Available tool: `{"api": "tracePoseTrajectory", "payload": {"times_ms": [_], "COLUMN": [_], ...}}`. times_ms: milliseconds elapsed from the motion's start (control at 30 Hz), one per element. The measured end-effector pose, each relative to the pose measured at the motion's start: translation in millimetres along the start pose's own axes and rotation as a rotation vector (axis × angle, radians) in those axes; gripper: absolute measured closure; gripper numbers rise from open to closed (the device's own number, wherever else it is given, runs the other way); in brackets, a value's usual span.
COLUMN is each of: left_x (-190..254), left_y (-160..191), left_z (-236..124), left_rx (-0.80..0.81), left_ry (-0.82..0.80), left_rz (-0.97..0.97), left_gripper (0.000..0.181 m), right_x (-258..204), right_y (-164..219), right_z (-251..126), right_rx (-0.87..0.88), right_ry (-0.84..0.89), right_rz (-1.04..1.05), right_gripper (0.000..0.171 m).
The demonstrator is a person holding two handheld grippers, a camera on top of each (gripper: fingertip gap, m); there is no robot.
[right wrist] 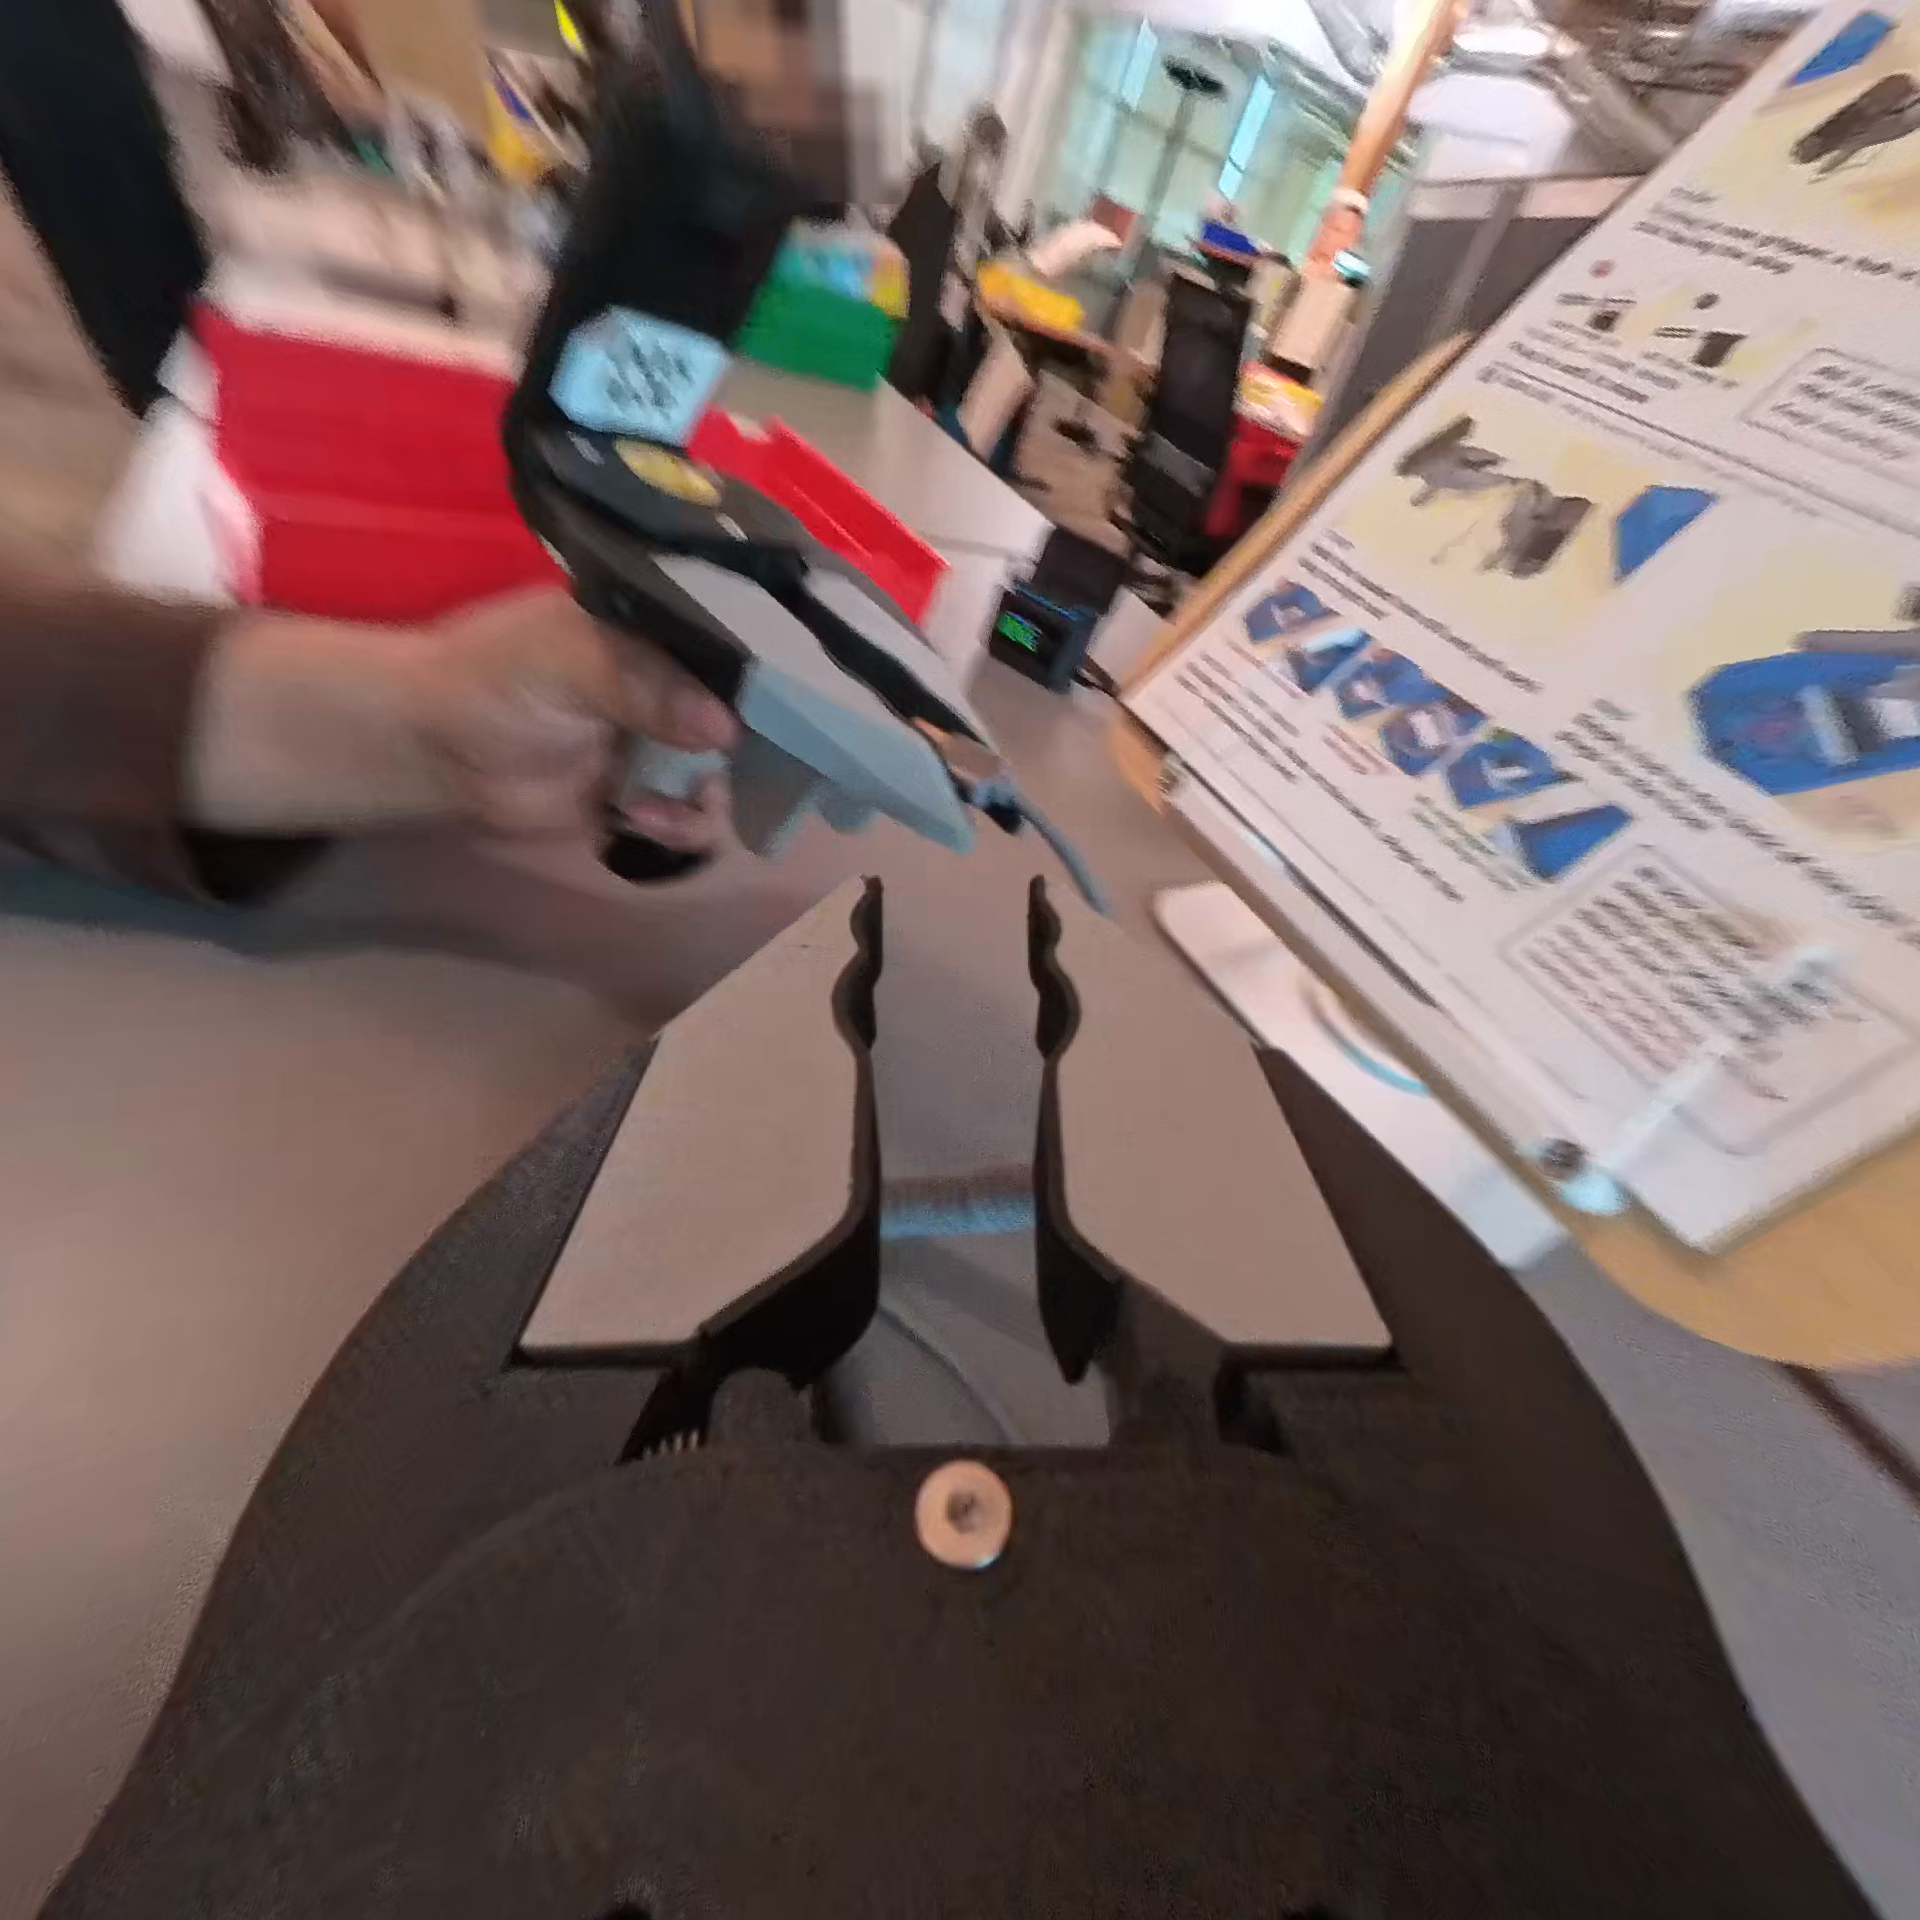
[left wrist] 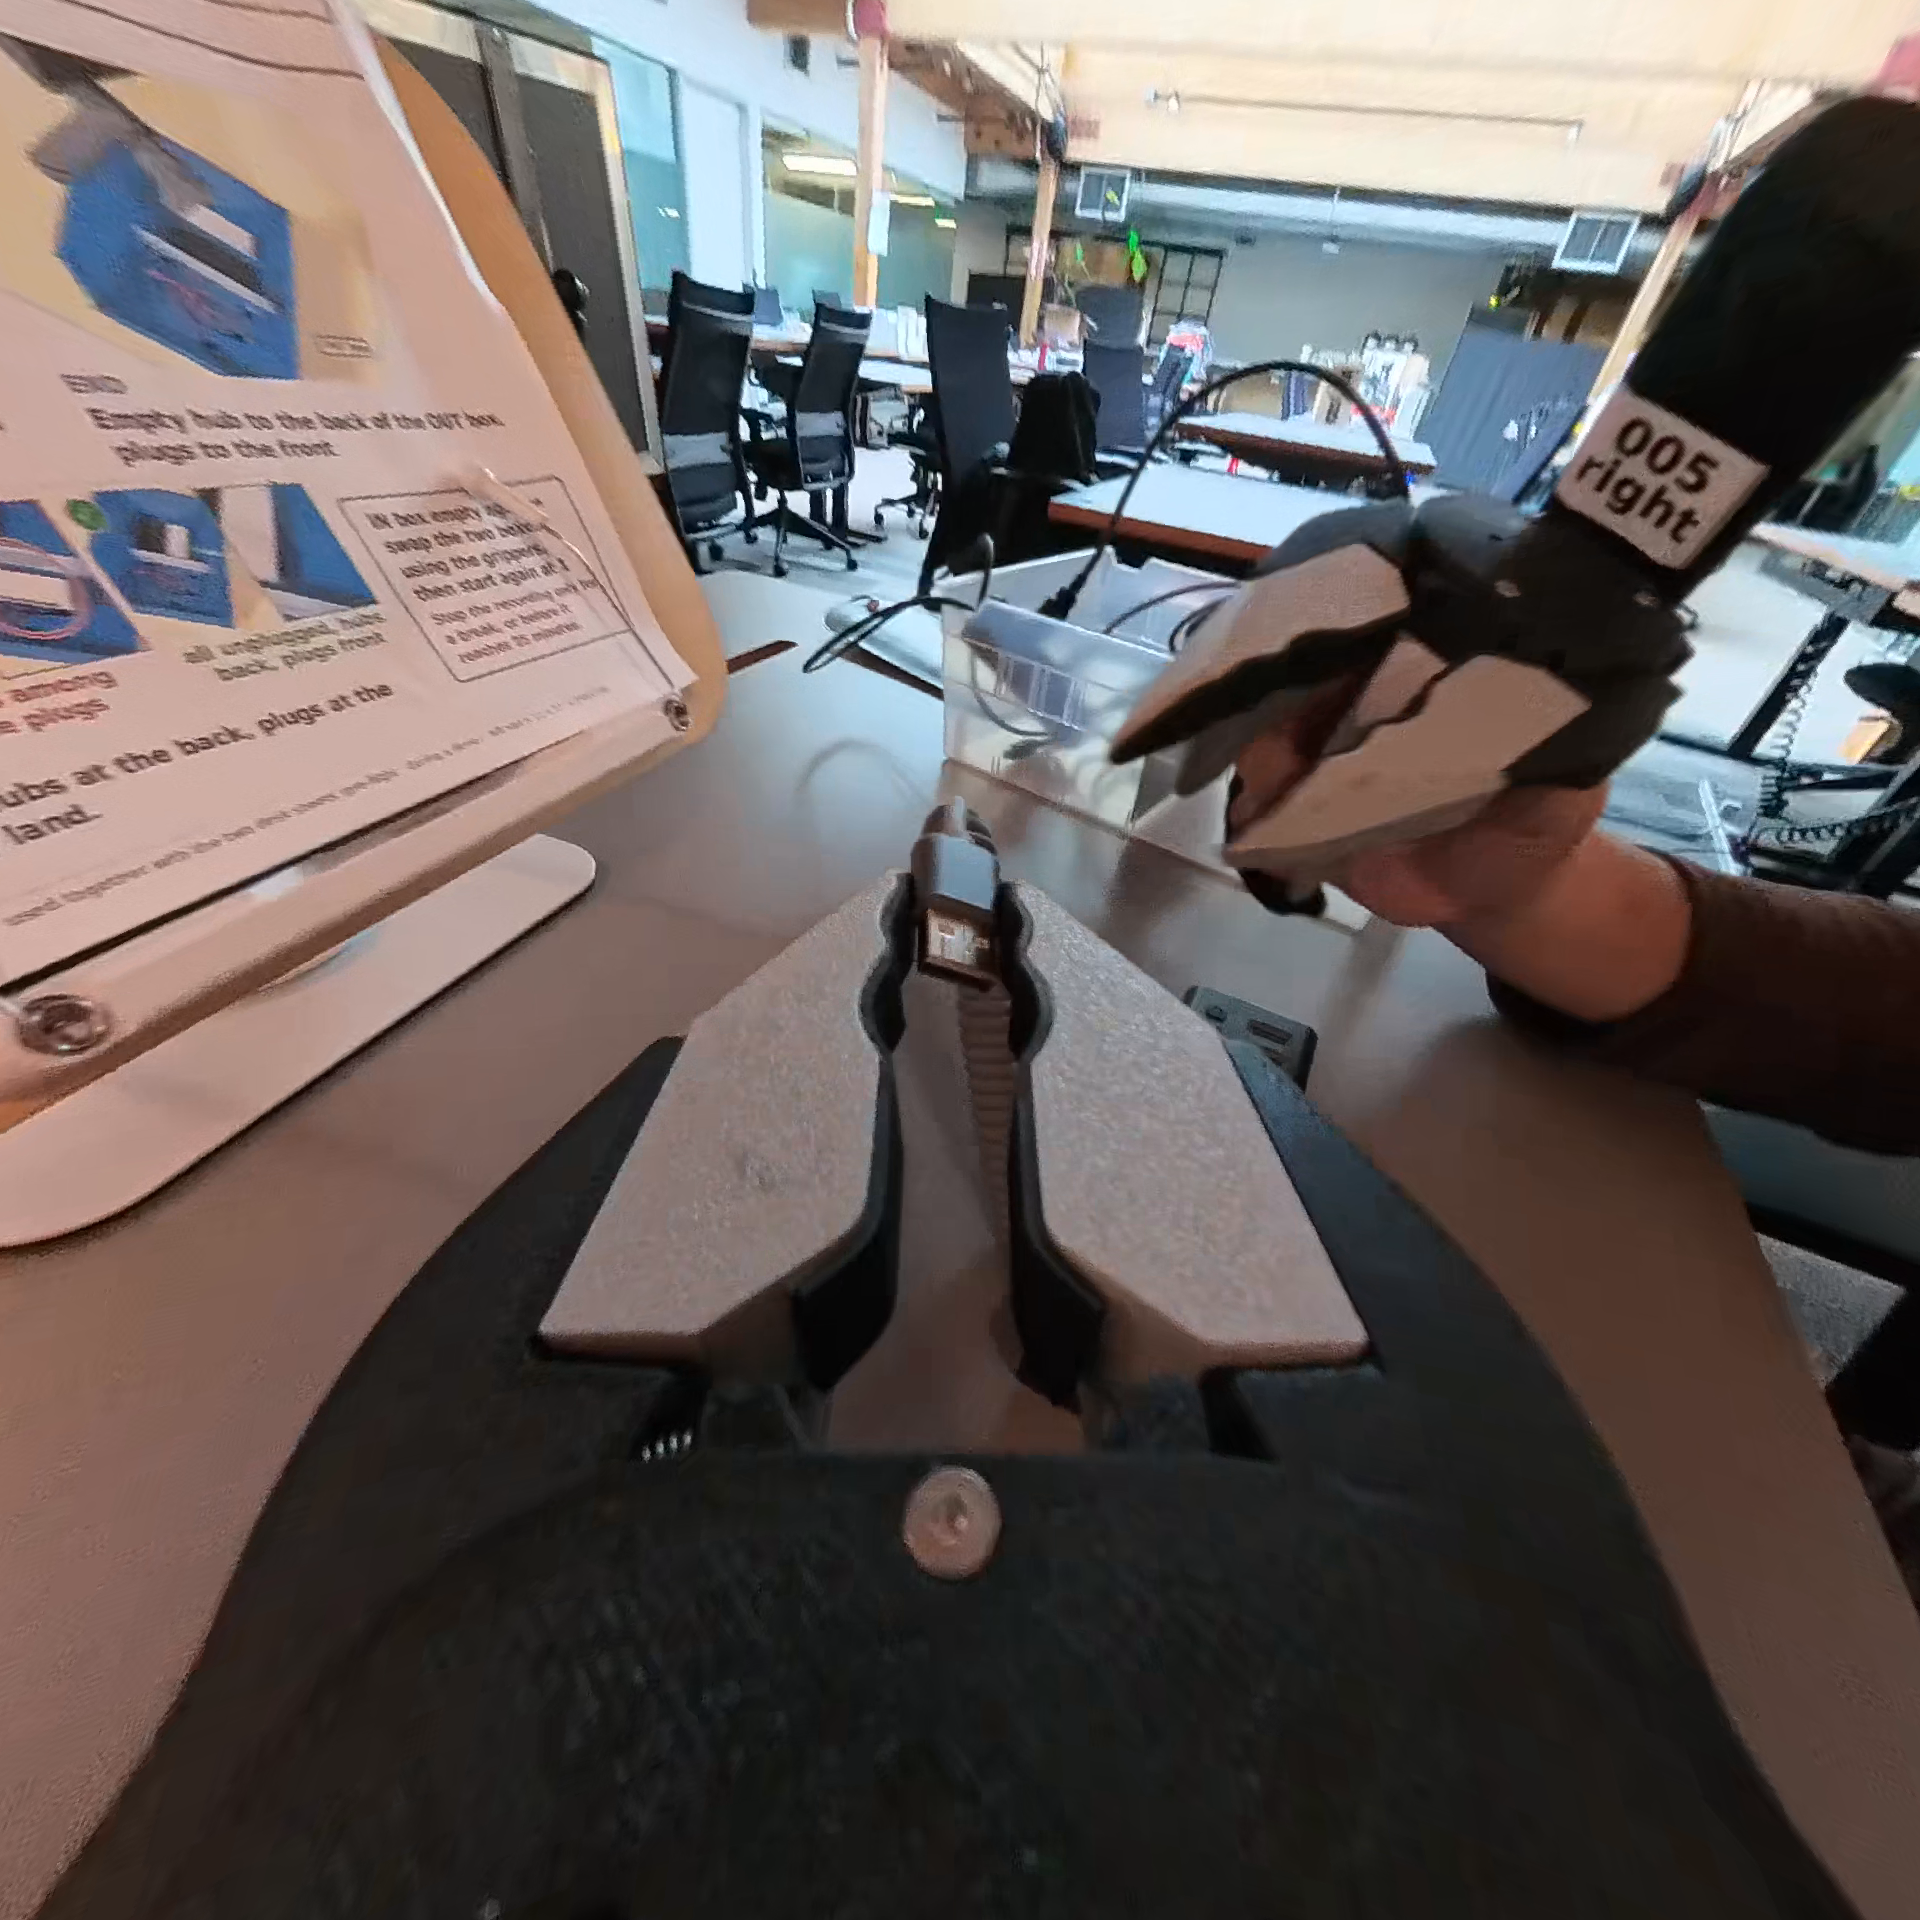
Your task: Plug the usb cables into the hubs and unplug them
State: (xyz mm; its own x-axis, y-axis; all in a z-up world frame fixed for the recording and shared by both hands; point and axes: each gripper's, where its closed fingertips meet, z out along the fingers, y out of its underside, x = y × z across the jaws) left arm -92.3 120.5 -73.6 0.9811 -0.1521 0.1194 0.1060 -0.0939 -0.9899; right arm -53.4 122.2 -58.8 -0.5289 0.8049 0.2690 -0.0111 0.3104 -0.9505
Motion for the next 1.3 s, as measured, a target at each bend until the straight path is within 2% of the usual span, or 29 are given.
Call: {"api": "tracePoseTrajectory", "payload": {"times_ms": [100, 233, 333, 533, 633, 800, 833, 867, 933, 1033, 1300], "left_x": [-3, 7, 13, 16, 17, 20, 18, 16, 10, 9, 9], "left_y": [-1, 0, -1, 2, 9, 22, 26, 33, 44, 48, 41], "left_z": [-1, 5, 7, 10, 14, 24, 25, 27, 29, 29, 32], "left_rx": [0.010, -0.001, 0.004, -0.005, -0.038, -0.107, -0.133, -0.173, -0.251, -0.290, -0.328], "left_ry": [-0.020, 0.000, 0.014, 0.022, 0.009, -0.030, -0.044, -0.054, -0.105, -0.172, -0.354], "left_rz": [0.018, 0.039, 0.049, 0.043, 0.077, 0.137, 0.145, 0.162, 0.237, 0.378, 0.678], "left_gripper": [0.168, 0.168, 0.168, 0.168, 0.168, 0.168, 0.168, 0.170, 0.158, 0.152, 0.153], "right_x": [-8, -11, 0, 17, 20, 21, 21, 23, 30, 35, 34], "right_y": [-4, 18, 24, 15, 22, 24, 25, 28, 35, 37, 35], "right_z": [4, 18, 24, 20, 24, 23, 22, 22, 20, 15, 12], "right_rx": [0.080, 0.043, 0.086, 0.229, 0.230, 0.215, 0.197, 0.168, 0.101, 0.047, 0.029], "right_ry": [-0.126, -0.282, -0.246, -0.245, -0.222, -0.199, -0.176, -0.135, -0.036, 0.036, 0.028], "right_rz": [0.257, 0.594, 0.702, 0.888, 0.954, 0.965, 0.937, 0.901, 0.809, 0.733, 0.785], "right_gripper": [0.143, 0.119, 0.103, 0.106, 0.121, 0.166, 0.170, 0.171, 0.171, 0.171, 0.171]}}
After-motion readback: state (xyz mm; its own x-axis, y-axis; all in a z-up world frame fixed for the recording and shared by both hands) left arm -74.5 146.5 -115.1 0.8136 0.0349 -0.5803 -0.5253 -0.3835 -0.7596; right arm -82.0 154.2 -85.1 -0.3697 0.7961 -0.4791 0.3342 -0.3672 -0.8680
